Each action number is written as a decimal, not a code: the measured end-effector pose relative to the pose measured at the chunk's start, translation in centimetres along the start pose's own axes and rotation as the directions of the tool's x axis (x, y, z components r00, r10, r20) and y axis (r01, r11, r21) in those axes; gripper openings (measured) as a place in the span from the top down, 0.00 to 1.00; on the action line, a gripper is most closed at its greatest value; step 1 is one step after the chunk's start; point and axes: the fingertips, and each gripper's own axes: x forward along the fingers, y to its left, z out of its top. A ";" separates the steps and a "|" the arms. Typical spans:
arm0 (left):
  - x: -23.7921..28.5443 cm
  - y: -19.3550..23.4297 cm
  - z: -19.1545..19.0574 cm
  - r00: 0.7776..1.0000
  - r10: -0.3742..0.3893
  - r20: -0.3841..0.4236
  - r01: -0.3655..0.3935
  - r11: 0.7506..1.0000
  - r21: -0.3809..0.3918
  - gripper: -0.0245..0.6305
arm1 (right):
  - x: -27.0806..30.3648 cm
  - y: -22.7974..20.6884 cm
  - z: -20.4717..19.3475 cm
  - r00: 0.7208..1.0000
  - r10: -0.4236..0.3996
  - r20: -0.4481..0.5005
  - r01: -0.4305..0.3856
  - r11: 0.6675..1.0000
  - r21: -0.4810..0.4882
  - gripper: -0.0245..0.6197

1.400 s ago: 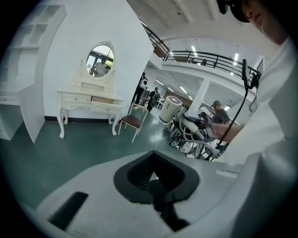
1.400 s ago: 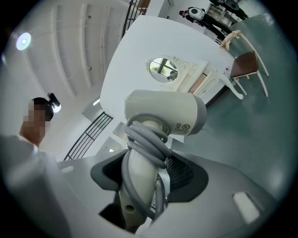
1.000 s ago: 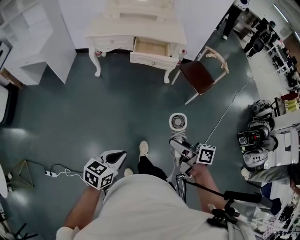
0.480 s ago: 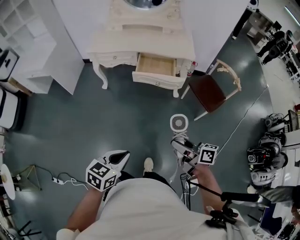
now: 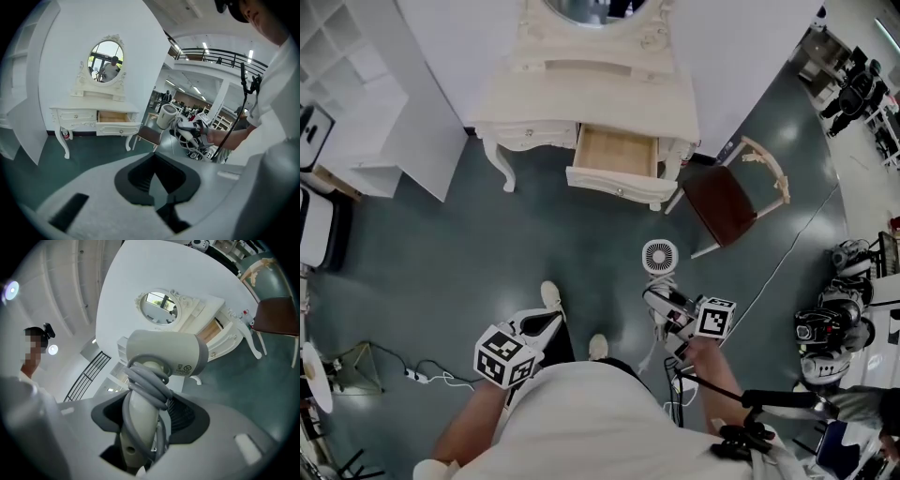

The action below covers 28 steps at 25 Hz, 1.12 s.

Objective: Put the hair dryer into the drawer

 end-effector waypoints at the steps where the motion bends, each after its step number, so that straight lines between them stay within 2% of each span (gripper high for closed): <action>1: 0.4 0.9 0.7 1.000 -0.011 0.009 0.011 1.000 0.002 0.96 | 0.6 -0.2 0.7 1.000 -0.009 0.003 0.009 1.000 -0.005 0.59; 6: 2.0 6.7 4.1 0.997 -0.074 0.010 0.074 0.997 -0.004 0.96 | 3.8 -1.7 4.3 0.997 -0.072 0.035 0.072 0.997 -0.008 0.59; 11: 1.7 12.6 9.3 0.993 -0.114 0.034 0.112 0.992 0.054 0.96 | 8.7 -1.4 9.2 0.991 -0.073 0.111 0.070 0.997 0.034 0.59; 17: -0.4 20.5 10.8 0.992 -0.121 0.026 0.119 0.992 0.050 0.96 | 14.5 -1.6 13.3 0.986 -0.069 0.149 0.068 0.998 0.014 0.59; 19: -0.7 22.5 11.1 0.993 -0.112 0.024 0.111 0.993 0.041 0.96 | 15.9 -2.0 14.4 0.987 -0.080 0.142 0.081 0.997 0.003 0.59; 23: -0.5 23.8 11.6 0.991 -0.125 0.043 0.125 0.992 0.014 0.96 | 17.5 -3.1 15.8 0.990 -0.105 0.094 0.106 0.994 -0.014 0.59; 28: 1.2 25.4 12.6 0.993 -0.114 0.039 0.115 0.993 -0.012 0.96 | 19.2 -6.9 17.8 0.989 -0.144 -0.029 0.143 0.989 -0.044 0.59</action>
